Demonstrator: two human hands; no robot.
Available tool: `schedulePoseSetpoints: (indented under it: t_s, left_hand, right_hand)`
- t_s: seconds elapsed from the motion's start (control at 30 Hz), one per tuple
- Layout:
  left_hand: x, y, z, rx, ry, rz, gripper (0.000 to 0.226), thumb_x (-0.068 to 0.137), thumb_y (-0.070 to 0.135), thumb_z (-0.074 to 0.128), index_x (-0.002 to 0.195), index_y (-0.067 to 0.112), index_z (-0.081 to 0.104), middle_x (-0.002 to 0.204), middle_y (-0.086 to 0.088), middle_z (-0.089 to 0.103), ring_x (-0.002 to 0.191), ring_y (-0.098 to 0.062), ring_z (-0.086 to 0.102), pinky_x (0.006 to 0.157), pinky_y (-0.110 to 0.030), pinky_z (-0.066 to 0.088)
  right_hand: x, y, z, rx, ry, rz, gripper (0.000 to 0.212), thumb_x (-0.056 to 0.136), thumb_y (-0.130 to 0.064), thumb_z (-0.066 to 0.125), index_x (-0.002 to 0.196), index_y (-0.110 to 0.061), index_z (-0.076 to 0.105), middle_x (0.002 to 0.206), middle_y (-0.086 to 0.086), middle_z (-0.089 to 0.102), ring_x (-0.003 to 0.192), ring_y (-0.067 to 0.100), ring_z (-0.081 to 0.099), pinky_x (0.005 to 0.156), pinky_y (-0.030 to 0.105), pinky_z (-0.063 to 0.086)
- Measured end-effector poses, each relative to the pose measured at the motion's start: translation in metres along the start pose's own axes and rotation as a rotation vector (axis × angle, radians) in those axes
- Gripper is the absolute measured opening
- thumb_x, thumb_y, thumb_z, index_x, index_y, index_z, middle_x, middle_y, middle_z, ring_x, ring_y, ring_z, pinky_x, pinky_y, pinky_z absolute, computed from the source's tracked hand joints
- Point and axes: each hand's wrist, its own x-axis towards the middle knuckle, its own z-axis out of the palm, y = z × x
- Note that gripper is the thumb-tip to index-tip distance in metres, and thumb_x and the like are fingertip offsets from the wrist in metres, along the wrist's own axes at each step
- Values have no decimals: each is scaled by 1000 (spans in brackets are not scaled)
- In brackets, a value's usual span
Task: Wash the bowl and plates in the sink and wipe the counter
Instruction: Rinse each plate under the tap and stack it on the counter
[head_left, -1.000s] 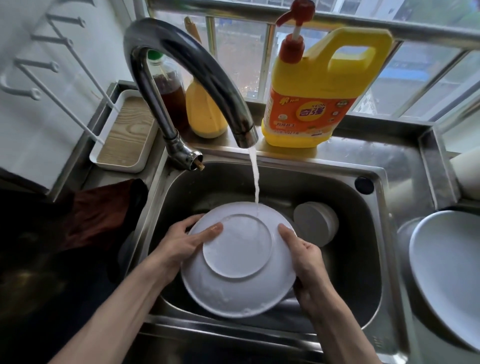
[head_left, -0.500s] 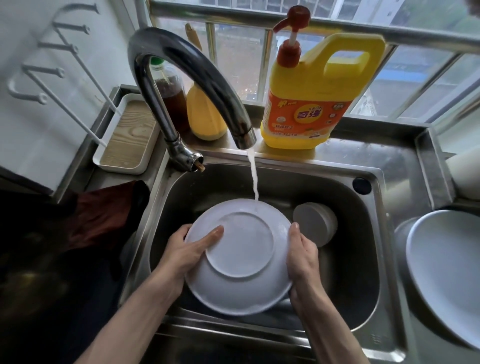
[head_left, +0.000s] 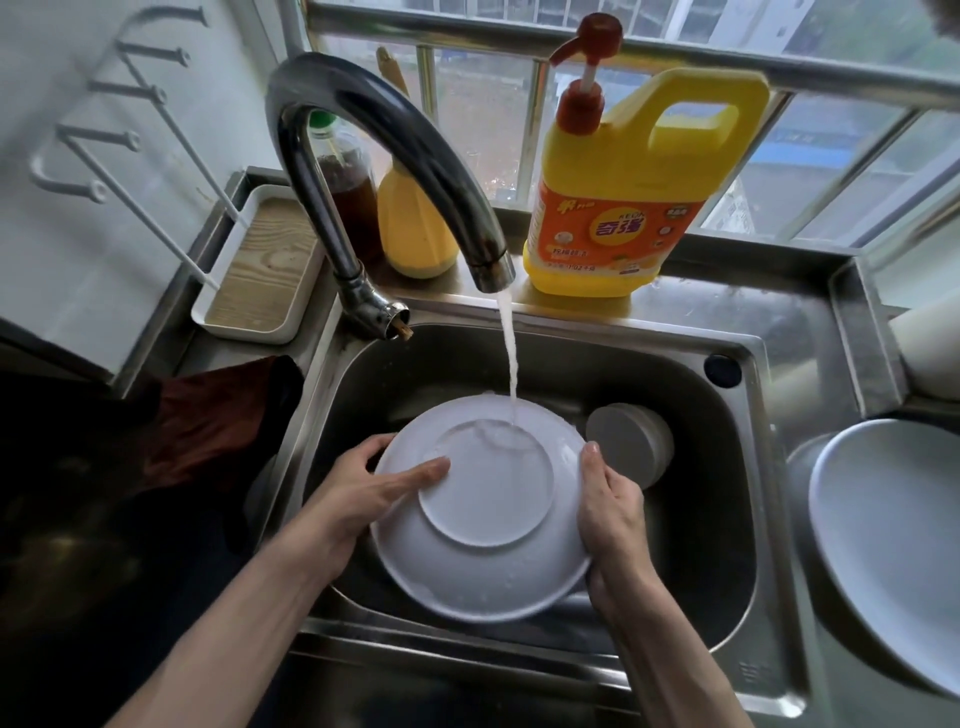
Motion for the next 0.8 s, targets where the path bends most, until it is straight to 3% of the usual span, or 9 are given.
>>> schedulePoseSetpoints:
  t_s: [0.13,0.23,0.33,0.47,0.6,0.7,0.8]
  left_hand:
    - [-1,-1,-4,-5,-66,-16,67,69,33,92,129,26,65,107,-7,79,96,-28,77,89,-48,61]
    - [3,9,-9,65,-180,-46,65,73,29,90,132,28,63,109,-6,79,97,-28,77,87,-46,61]
    - [8,12,-11,88,-205,-52,79,65,37,95,137,32,62,116,-6,76,102,-28,75,92,-47,60]
    - [4,-3,-5,-48,-54,-48,93,50,43,101,132,33,59,123,-7,70,108,-32,71,94,-50,59]
    - [1,-16,1,-112,-38,-23,99,48,42,103,137,35,59,122,-9,73,104,-32,74,89,-50,61]
    - [5,-6,-2,-89,-118,7,84,63,31,94,139,30,59,117,-8,76,103,-29,75,93,-48,59]
    - [10,12,-9,0,-247,4,71,74,19,88,138,31,59,117,-7,76,106,-27,74,98,-48,56]
  right_hand:
    - [5,0,-9,-49,-37,142,48,105,-45,54,96,-2,74,93,23,77,96,45,73,91,60,58]
    - [8,-6,-9,-116,-162,103,42,100,-45,64,97,-6,79,93,16,79,95,39,75,93,56,59]
    - [12,-4,-6,-175,-211,57,34,100,-42,66,99,-11,81,94,12,80,94,35,77,91,56,60]
    - [7,2,-4,-66,-18,29,49,103,-47,59,97,-1,75,89,22,77,82,34,75,81,56,61]
    - [5,11,-8,-34,79,97,57,104,-53,53,92,-2,75,85,21,76,87,40,75,87,59,60]
    - [11,5,-14,-70,33,115,55,101,-49,60,99,5,74,89,24,76,83,37,75,89,58,60]
    - [20,-7,-15,-152,-121,75,36,96,-46,70,104,-12,79,92,14,79,91,34,77,90,54,61]
